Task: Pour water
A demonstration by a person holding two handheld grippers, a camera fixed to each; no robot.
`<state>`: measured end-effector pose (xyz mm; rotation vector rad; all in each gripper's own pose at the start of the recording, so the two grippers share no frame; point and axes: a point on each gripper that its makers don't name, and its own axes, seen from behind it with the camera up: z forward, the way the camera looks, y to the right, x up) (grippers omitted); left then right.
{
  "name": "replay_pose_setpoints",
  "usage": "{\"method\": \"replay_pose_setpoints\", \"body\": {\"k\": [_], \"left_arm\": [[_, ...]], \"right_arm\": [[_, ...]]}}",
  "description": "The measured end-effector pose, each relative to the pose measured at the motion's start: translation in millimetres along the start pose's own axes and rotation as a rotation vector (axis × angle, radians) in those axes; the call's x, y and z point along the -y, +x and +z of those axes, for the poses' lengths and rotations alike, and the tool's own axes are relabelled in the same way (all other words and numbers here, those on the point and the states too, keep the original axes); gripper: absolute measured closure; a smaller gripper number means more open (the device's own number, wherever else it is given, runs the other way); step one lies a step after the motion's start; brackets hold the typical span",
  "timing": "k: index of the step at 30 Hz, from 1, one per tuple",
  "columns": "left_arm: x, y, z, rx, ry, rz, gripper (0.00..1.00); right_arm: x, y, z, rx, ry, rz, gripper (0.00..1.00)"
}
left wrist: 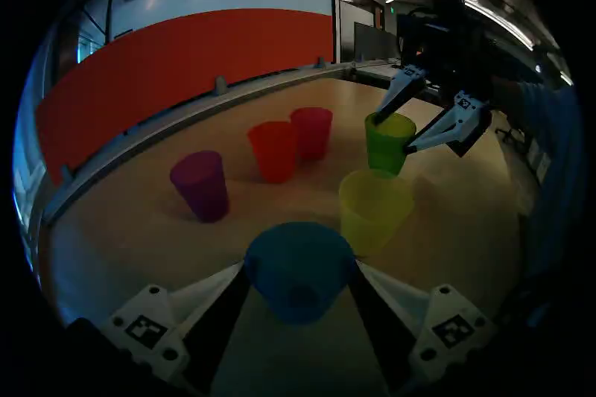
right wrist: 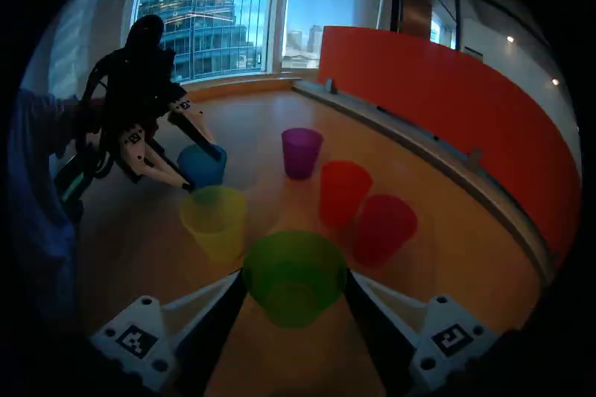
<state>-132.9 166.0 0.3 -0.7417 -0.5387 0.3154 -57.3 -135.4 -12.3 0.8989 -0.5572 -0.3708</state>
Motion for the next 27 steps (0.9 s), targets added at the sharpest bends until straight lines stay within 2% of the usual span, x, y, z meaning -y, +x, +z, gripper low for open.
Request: {"method": "replay_pose_setpoints", "body": {"k": [15, 27], "left_arm": [[2.9, -7, -0.4, 0.008, -0.003, -0.009, 0.12], [6.3, -13, -2.2, 0.032, -0.002, -0.037, 0.12]], "right_arm": [[2, -14, 8.2, 0.021, -0.012, 0.01, 0.08], [3, -22, 8.2, 0.018, -0.024, 0.02, 0.08]]}}
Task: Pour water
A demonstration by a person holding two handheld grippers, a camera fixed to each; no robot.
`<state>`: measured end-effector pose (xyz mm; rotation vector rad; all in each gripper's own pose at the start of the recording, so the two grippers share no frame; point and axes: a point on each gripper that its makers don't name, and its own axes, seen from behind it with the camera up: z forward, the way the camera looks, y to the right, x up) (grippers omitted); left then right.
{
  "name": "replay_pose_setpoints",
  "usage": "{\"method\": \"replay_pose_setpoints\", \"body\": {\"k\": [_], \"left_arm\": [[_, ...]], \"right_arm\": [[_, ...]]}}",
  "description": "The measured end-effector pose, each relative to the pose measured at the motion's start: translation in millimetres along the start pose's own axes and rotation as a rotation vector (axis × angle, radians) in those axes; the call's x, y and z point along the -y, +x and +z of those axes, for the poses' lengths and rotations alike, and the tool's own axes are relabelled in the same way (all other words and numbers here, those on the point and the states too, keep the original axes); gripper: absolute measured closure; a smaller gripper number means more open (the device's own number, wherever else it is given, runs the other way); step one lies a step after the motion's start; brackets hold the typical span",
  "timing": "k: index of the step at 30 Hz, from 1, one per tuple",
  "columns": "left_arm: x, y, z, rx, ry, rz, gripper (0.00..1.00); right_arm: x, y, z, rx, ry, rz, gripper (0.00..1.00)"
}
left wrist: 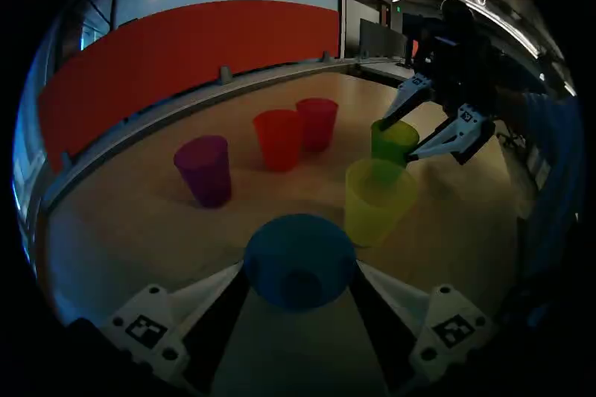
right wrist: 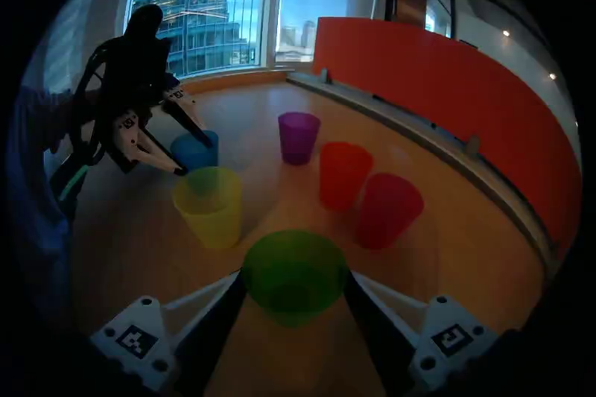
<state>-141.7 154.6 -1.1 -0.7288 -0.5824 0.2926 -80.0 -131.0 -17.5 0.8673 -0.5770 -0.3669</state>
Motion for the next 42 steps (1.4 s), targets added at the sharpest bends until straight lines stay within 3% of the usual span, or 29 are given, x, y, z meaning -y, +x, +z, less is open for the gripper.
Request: {"method": "replay_pose_setpoints", "body": {"k": [9, 27, 42], "left_arm": [[2.8, -8, -1.2, 0.022, 0.026, 0.01, 0.08], [-2.7, -19, -12.5, 0.023, 0.03, -0.044, 0.07], [-2.8, -26, -32.0, 0.0, 0.061, -0.074, 0.07]], "right_arm": [[1, -4, -2.6, -0.011, -0.011, 0.008, 0.07], [-3, -3, -5.5, -0.059, -0.058, 0.042, 0.0], [-3, -25, -28.9, -0.046, -0.085, 0.054, 0.0]]}}
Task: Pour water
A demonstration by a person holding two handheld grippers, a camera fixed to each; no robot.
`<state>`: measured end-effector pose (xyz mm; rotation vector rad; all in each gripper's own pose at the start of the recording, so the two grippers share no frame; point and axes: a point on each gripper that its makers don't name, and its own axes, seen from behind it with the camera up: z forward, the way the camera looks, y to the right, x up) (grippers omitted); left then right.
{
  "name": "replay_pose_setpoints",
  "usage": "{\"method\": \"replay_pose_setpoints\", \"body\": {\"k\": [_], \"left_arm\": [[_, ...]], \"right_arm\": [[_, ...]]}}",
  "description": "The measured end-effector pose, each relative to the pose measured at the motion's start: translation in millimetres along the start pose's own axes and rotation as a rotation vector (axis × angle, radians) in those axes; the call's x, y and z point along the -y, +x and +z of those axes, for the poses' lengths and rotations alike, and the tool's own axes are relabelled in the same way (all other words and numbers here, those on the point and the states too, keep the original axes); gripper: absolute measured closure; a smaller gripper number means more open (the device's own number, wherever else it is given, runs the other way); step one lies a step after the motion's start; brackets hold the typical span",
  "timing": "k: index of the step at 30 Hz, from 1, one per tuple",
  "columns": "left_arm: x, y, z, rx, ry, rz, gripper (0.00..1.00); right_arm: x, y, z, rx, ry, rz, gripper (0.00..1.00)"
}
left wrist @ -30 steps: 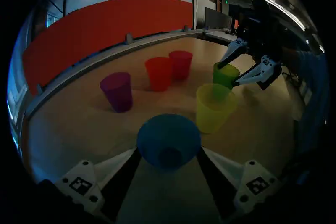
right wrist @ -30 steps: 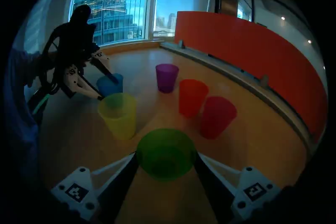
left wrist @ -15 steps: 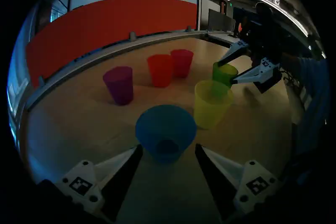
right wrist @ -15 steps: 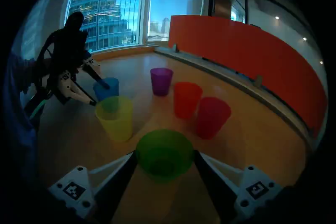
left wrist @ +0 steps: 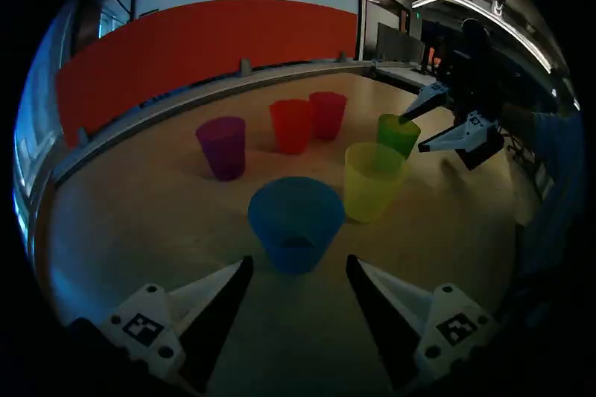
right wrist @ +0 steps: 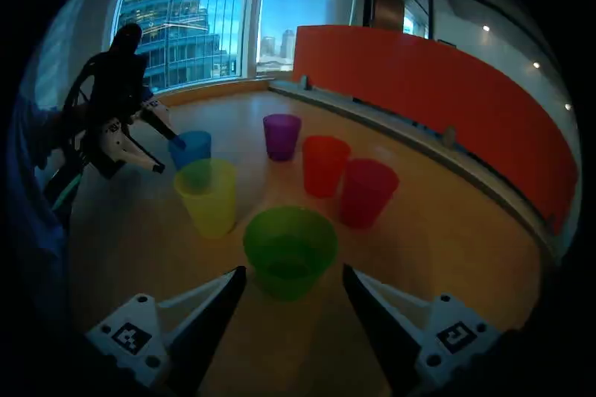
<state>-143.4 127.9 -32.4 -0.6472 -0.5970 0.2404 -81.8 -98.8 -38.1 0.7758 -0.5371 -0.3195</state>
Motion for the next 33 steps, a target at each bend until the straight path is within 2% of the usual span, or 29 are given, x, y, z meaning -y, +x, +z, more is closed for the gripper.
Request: {"method": "replay_pose_setpoints", "body": {"k": [6, 16, 24, 33], "left_arm": [[9.8, -2, -10.3, -0.016, 0.046, -0.016, 0.07], [25.2, -3, -29.1, -0.066, 0.147, -0.04, 0.07], [45.7, 1, -46.0, -0.138, 0.248, -0.078, 0.07], [78.4, 16, -70.6, -0.264, 0.38, -0.142, 0.07]], "right_arm": [[-11, -9, -14.8, -0.001, -0.052, 0.011, 0.0], [-31, -11, -37.9, -0.047, -0.151, 0.062, 0.0], [-49, 4, -56.9, -0.13, -0.243, 0.112, 0.0], [-75, 30, -80.3, -0.258, -0.394, 0.171, 0.0]]}}
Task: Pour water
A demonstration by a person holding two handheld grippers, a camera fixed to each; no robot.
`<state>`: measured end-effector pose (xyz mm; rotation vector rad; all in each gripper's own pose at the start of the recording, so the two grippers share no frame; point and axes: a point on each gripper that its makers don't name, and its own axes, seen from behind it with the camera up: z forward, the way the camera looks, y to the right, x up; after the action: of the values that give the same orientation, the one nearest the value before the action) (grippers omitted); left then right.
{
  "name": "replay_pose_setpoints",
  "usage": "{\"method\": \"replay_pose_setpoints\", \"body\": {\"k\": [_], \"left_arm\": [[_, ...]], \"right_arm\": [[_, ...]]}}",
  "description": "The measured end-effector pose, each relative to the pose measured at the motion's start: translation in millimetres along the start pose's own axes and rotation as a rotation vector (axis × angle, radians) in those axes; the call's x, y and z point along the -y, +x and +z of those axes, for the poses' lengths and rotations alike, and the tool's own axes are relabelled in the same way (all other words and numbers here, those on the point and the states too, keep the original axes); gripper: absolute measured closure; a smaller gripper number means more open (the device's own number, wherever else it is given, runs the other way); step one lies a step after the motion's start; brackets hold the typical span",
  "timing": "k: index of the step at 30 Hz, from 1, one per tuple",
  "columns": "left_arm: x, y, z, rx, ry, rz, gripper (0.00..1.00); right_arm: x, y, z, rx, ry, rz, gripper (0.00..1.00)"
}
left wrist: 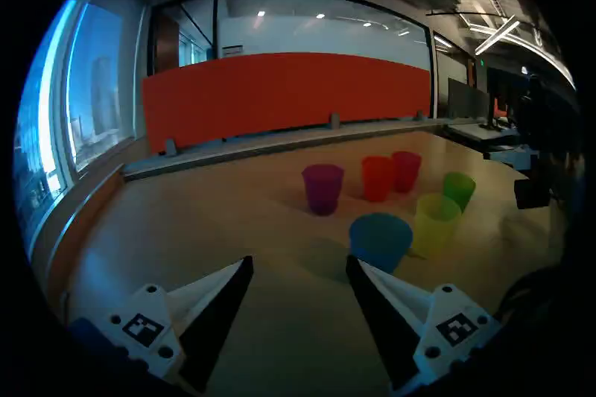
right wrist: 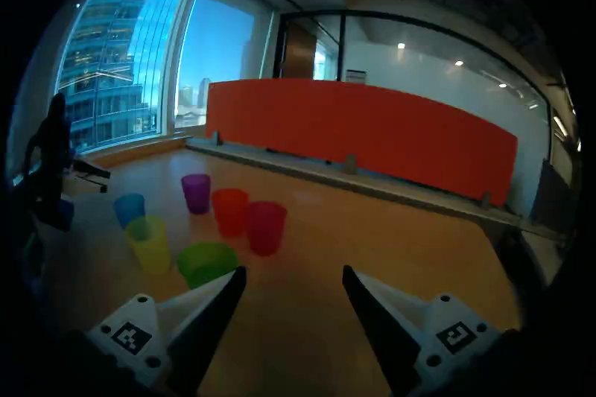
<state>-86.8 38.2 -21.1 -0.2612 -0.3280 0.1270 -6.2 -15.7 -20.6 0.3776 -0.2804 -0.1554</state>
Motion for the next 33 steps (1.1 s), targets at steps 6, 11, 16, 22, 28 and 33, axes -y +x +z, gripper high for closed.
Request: {"method": "replay_pose_setpoints", "body": {"k": [6, 11, 16, 22, 28, 33], "left_arm": [[15.6, 26, -7.6, -0.1, 0.066, -0.046, 0.07], [29.9, 43, -15.2, -0.173, 0.139, -0.042, 0.07], [36.4, 60, -23.5, -0.237, 0.192, -0.019, 0.07], [35.5, 76, -29.3, -0.295, 0.206, -0.038, 0.07], [32.8, 85, -30.7, -0.336, 0.208, -0.064, 0.07], [27.8, 92, -29.7, -0.365, 0.204, -0.067, 0.07]], "right_arm": [[-16, 25, -5.8, -0.089, -0.095, 0.023, 0.0], [-22, 42, -10.1, -0.152, -0.149, 0.035, 0.0], [-28, 54, -14.4, -0.21, -0.2, 0.051, 0.0], [-39, 63, -20.1, -0.273, -0.271, 0.099, 0.0], [-47, 65, -23.3, -0.315, -0.331, 0.137, 0.0], [-54, 69, -27.2, -0.351, -0.39, 0.174, 0.0]]}}
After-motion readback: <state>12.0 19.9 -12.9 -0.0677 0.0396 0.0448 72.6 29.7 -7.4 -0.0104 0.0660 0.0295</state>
